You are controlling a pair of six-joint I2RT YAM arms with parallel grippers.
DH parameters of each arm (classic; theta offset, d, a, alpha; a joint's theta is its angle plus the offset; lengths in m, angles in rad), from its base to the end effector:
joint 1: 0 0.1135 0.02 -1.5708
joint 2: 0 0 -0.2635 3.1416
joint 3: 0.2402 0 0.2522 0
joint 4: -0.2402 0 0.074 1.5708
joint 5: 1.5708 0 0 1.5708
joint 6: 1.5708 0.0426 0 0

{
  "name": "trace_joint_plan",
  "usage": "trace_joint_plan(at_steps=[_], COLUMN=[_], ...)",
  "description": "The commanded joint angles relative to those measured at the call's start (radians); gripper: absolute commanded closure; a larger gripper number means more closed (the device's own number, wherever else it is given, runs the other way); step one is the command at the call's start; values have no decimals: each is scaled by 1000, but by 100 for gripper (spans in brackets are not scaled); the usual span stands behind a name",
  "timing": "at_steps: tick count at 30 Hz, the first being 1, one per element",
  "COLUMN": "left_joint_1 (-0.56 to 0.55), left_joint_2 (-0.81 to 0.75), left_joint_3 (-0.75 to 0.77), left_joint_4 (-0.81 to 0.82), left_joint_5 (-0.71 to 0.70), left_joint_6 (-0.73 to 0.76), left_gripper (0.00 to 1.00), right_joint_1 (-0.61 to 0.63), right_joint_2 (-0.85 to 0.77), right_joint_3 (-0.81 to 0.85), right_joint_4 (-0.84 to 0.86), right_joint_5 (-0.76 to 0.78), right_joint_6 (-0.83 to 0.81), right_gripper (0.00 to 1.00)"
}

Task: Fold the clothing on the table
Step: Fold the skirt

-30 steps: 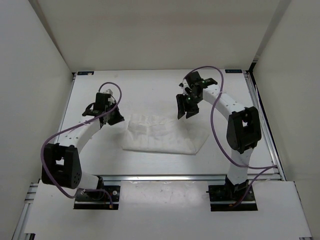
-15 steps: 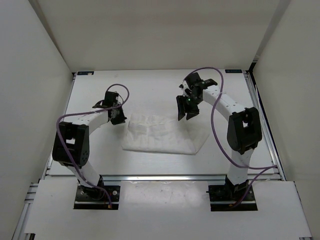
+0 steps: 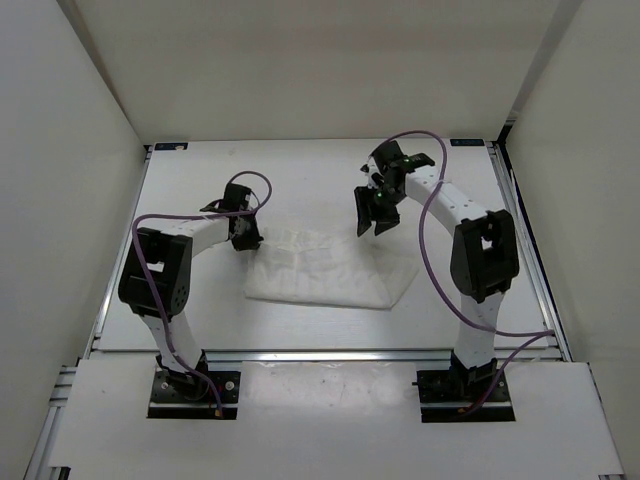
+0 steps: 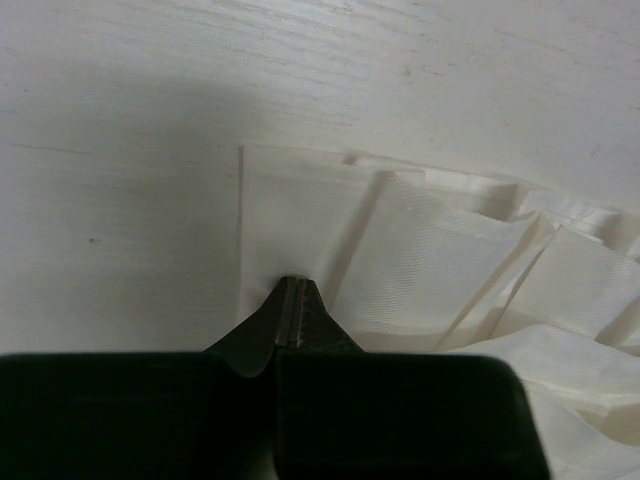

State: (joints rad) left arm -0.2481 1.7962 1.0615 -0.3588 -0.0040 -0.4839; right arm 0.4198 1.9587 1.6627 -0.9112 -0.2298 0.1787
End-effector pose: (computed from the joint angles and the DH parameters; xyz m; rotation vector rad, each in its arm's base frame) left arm 0.3436 -0.0869 0.1471 -0.3171 2.6665 -0.2288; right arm 0.3728 0.1770 0.2354 -0.3993 2.7976 0.4647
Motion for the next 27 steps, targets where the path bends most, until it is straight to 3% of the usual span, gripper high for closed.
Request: trace_joint_plan(at_steps=[1,9,23,27], left_joint_1=[-25,-20,-2,3], left_joint_2=[-1,-31,-51,-55], left_joint_3=[-11,-64,-87,-104], left_joint_4=[-52,-46,-26,-20], left_joint_5=[-8,27,56,58], left_joint_6=[24,21,22,11], left_gripper=[100,100,100,100], right_joint_1=[7,33,60,59], right_joint_2=[66,242,200,207], right_joint_3=[75,276,195,172], right_joint_4=[6,-20,-106,-156], right_joint_5=[20,69,218,221], right_joint_6=[-16,-10,-21,-24], right_gripper=[42,44,50,63])
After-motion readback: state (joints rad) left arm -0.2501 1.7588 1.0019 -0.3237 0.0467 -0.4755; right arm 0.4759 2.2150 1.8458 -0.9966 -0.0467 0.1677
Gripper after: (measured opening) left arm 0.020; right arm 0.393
